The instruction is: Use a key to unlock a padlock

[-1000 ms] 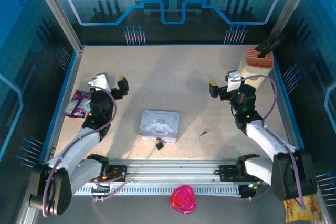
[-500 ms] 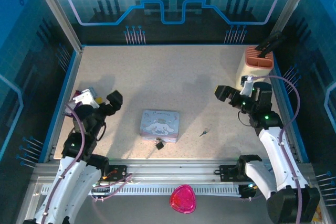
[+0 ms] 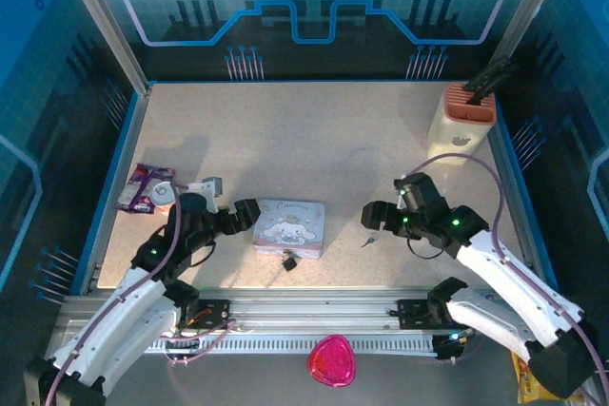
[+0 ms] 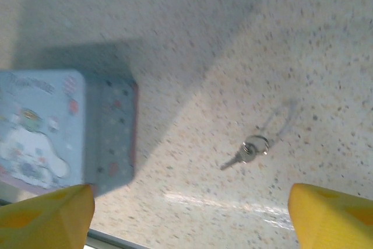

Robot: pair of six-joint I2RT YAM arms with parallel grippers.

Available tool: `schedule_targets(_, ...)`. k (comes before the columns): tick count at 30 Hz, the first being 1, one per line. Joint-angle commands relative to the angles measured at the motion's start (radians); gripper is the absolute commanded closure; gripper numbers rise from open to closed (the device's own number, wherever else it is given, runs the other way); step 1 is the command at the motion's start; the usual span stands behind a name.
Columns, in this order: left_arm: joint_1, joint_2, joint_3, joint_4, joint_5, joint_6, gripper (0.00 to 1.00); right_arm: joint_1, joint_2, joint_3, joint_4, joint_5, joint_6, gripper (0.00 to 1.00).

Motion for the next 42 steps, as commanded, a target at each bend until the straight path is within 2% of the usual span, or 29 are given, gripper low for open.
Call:
schedule_targets(1, -0.009, -0.017, -0.031, 0.071, 0.046, 0.059, 0.01, 0.056, 0.06, -0.034, -0.015, 0.09, 0.077, 0.18)
schedule_targets(6, -0.01, -0.053, -0.076, 0.123, 0.085, 0.101, 0.01, 0.08, 0.159, -0.053, 0.029, 0.083, 0.094, 0.28)
schedule_targets(14, -0.01, -0.129, -0.146, 0.168, 0.105, 0.106, 0.01, 0.086, 0.279, -0.082, 0.089, 0.085, 0.115, 0.5)
schedule_targets(27, -0.011, -0.147, -0.165, 0.189, 0.118, 0.102, 0.01, 0.092, 0.408, -0.107, 0.19, 0.105, 0.162, 0.62)
schedule_targets(42, -0.011, -0.145, -0.169, 0.202, 0.128, 0.105, 0.01, 0.106, 0.497, -0.079, 0.216, 0.13, 0.162, 0.74)
